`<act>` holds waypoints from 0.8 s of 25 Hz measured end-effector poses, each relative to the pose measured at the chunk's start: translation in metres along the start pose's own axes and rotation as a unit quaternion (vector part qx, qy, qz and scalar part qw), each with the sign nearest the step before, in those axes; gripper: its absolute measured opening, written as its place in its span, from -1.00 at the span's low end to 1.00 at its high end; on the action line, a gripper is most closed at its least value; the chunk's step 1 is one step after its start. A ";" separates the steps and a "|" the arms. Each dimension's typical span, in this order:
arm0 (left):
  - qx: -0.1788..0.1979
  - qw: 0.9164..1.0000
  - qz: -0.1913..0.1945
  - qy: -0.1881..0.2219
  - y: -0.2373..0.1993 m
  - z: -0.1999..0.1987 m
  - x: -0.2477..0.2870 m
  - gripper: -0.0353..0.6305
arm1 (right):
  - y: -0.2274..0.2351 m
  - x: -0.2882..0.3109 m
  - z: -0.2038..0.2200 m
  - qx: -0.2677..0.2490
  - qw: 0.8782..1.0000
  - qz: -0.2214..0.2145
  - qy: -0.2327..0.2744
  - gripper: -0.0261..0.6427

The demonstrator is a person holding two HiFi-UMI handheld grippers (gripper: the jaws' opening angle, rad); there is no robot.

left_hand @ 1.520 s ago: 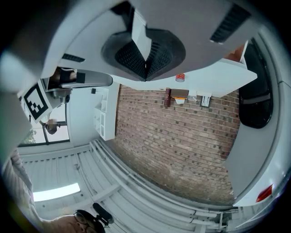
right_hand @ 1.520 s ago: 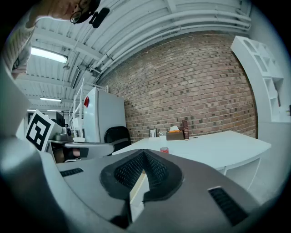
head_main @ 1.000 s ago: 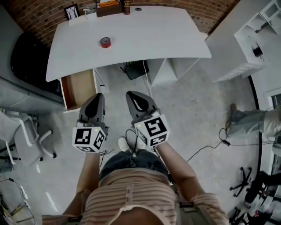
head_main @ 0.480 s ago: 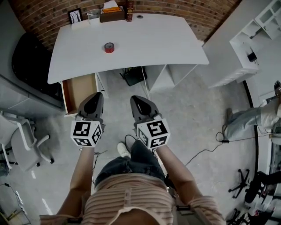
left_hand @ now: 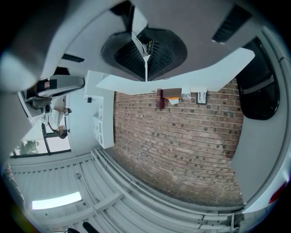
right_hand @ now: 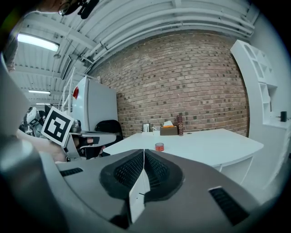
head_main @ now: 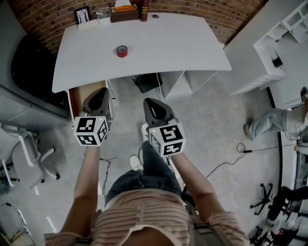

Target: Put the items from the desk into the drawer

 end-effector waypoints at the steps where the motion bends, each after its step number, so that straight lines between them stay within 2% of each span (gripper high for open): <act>1: 0.002 1.000 -0.001 -0.001 -0.004 -0.001 0.006 -0.86 | 0.003 0.008 -0.002 0.000 1.000 0.001 0.001 -0.87; 10: -0.013 1.000 -0.019 -0.004 -0.025 -0.002 0.064 -0.86 | 0.046 0.077 -0.020 0.005 1.000 -0.009 -0.001 -0.87; 20: -0.032 0.998 -0.032 -0.031 -0.056 0.009 0.136 -0.86 | 0.089 0.162 -0.026 0.001 0.999 -0.032 -0.026 -0.87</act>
Point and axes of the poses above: the fingertips, and each gripper's own axes: x forward along the fingers, y to its right, z out of its underside, the point moved 1 cm from there along -x, backward along the fingers, and after that the axes turned 6 degrees about z, right-handed, at the moved point
